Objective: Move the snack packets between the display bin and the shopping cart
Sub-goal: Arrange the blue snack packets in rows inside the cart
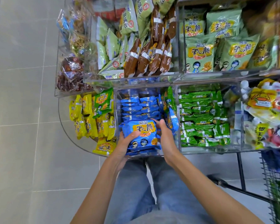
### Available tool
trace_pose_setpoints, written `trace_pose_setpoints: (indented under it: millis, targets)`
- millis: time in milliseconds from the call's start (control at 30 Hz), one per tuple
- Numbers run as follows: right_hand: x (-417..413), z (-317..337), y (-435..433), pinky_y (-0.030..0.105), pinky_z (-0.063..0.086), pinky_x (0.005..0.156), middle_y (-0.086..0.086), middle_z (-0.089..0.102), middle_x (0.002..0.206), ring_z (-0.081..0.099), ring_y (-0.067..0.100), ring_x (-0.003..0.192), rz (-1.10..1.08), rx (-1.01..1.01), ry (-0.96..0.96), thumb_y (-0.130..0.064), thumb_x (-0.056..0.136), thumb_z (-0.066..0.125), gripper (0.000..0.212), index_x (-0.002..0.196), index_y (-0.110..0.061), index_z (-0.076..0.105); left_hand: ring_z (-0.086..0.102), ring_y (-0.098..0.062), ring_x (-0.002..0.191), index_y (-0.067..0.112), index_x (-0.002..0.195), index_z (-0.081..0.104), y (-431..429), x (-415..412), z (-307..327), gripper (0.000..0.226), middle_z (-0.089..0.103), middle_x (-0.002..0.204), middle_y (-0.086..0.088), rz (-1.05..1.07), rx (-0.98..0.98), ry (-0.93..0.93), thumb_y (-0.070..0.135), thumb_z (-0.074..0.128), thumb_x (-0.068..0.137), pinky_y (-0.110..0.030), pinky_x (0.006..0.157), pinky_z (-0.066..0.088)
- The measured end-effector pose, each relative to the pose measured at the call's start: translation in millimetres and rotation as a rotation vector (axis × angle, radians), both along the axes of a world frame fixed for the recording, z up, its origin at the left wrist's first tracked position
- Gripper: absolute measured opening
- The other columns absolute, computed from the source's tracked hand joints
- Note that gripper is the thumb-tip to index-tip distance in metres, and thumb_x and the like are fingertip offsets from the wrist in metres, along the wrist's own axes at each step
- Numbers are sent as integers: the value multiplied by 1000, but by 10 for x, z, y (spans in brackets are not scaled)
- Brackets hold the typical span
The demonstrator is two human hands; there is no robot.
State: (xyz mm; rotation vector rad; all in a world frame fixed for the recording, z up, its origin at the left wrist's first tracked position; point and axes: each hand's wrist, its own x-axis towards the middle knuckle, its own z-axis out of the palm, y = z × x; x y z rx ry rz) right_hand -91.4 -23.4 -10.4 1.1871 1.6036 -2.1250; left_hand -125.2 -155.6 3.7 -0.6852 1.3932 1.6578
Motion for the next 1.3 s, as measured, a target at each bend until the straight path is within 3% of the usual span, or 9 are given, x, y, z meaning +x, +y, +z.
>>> trace_pose_setpoints:
  millis: [67, 167, 433, 667, 733, 833, 967, 1100, 1300]
  targets:
    - [-6, -160, 110, 36, 46, 92, 10, 56, 120, 53, 20, 109, 26, 444, -61, -30, 95, 48, 25, 115, -17, 58, 65, -33, 102, 15, 134, 47, -26, 2, -21, 102, 65, 120, -15, 1, 6, -8, 40, 81, 42, -44, 84, 55]
    - [26, -415, 266, 41, 43, 89, 15, 44, 124, 41, 30, 116, 212, 968, -213, -23, 86, 62, 51, 130, -4, 45, 63, -36, 107, 15, 135, 46, -77, 13, -66, 122, 64, 122, -17, 8, 9, -25, 46, 90, 25, -46, 86, 54]
    - [31, -731, 424, 40, 40, 67, 16, 59, 89, 53, 33, 85, 464, 1297, -182, -21, 80, 70, 29, 96, -1, 58, 65, -32, 95, 13, 138, 42, -196, 29, -135, 134, 62, 124, -20, 53, -45, -55, 45, 90, 17, -42, 82, 55]
    - [-11, -231, 420, 32, 46, 60, 1, 61, 79, 56, 17, 68, 180, 719, 245, -5, 77, 68, 18, 85, -17, 57, 60, -39, 109, 11, 139, 40, -309, -8, -85, 139, 59, 127, -21, 83, -46, -14, 53, 91, 16, -46, 88, 53]
    - [-52, 3, 480, 26, 50, 48, -3, 62, 72, 59, 11, 63, 89, 400, 263, -3, 80, 64, 23, 78, -26, 59, 60, -39, 109, 12, 139, 40, -338, -37, -70, 135, 60, 127, -20, 93, -53, 6, 49, 91, 19, -47, 87, 53]
    - [-160, 187, 517, 31, 50, 51, 13, 62, 81, 58, 26, 73, 175, 7, 107, -14, 83, 65, 6, 82, -12, 59, 65, -33, 98, 13, 138, 41, -361, -86, -34, 121, 62, 124, -18, 104, -33, 56, 41, 89, 30, -44, 80, 56]
    - [-288, 259, 269, 45, 48, 80, 12, 66, 103, 60, 26, 91, 194, -122, -23, -23, 86, 63, 21, 101, -8, 60, 71, -22, 83, 13, 136, 43, -320, -114, 22, 109, 68, 106, -9, 102, 10, 69, 39, 88, 40, -37, 69, 60]
    - [-322, 294, 22, 45, 47, 97, 5, 68, 108, 64, 21, 99, 140, -189, -22, -36, 86, 61, 33, 111, -16, 60, 69, -24, 89, 14, 134, 47, -258, -105, 44, 124, 67, 112, -11, 129, 66, 76, 51, 91, 25, -40, 79, 58]
    - [-327, 371, -156, 46, 43, 103, 7, 56, 131, 57, 27, 117, 198, -208, 5, -48, 89, 53, 58, 136, -18, 43, 70, -22, 93, 14, 118, 62, -230, -104, 52, 106, 72, 108, -8, 79, 210, 16, 67, 85, 29, -33, 78, 58]
